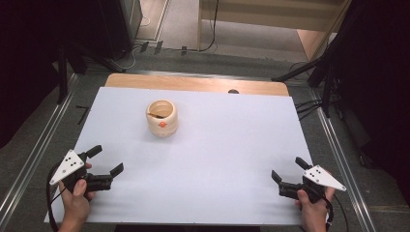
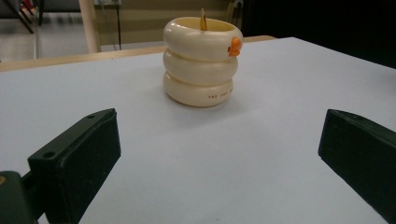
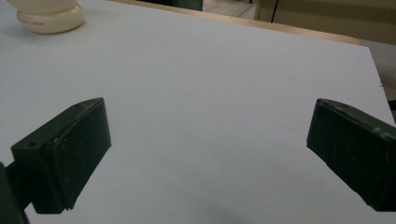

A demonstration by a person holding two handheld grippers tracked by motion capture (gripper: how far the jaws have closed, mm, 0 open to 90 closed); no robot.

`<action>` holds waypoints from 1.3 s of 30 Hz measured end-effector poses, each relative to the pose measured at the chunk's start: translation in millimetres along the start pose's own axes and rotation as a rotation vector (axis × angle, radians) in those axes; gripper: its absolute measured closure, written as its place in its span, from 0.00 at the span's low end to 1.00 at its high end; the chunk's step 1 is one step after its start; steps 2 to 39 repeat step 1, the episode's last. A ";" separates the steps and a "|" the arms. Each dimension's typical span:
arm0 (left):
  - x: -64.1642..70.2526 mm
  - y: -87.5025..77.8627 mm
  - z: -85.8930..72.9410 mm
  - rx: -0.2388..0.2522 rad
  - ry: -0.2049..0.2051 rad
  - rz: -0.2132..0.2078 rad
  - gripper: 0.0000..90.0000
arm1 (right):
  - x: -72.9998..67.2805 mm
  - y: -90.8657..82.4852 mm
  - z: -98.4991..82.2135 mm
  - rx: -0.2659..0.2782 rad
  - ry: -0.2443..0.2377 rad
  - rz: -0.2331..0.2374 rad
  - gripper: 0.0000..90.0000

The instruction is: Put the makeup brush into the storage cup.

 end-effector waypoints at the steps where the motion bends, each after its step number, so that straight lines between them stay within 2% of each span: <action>1: -0.2 -0.2 0.1 0.001 0.001 0.001 0.00 | 0.1 0.2 0.1 0.001 0.000 0.000 0.00; 39: -0.2 -0.2 0.1 0.001 0.001 0.001 0.00 | 0.1 0.2 0.1 0.001 0.000 0.000 0.00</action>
Point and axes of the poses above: each handheld gripper's, and its own axes: y roughly forward along the jaws, z roughly out of its top, x roughly to its right, the point moved 5 cm from there along y, roughly forward along the jaws, and after that the axes turned 4 degrees about -z, right-handed, at the moved point
